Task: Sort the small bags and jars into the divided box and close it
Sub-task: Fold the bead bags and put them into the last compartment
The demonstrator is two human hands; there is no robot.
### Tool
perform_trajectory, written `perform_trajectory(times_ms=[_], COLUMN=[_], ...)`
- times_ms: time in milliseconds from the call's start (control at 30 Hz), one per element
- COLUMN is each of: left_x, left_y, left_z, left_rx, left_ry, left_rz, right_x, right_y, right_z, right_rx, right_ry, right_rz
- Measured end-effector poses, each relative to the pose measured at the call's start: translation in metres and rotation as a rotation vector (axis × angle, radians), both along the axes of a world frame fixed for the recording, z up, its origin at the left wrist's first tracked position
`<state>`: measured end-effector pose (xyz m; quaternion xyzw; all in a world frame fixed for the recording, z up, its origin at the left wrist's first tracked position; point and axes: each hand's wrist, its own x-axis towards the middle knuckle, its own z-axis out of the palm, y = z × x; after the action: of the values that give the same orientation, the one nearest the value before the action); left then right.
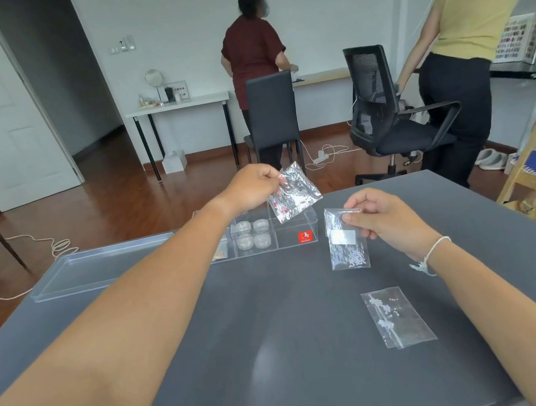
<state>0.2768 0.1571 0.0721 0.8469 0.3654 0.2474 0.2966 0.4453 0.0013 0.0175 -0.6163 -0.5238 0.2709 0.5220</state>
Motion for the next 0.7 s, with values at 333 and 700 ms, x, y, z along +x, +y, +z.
perform_trajectory(times_ms=[333, 700], left_x=[0.002, -0.003], left_y=[0.009, 0.011], left_z=[-0.018, -0.025], left_rx=[0.006, 0.118], left_ry=[0.161, 0.239], left_rz=[-0.083, 0.001], right_x=[-0.003, -0.003], right_y=[-0.001, -0.002], right_z=[0.001, 0.002], right_rx=[-0.003, 0.005], right_ry=[-0.051, -0.038], right_rz=[0.006, -0.004])
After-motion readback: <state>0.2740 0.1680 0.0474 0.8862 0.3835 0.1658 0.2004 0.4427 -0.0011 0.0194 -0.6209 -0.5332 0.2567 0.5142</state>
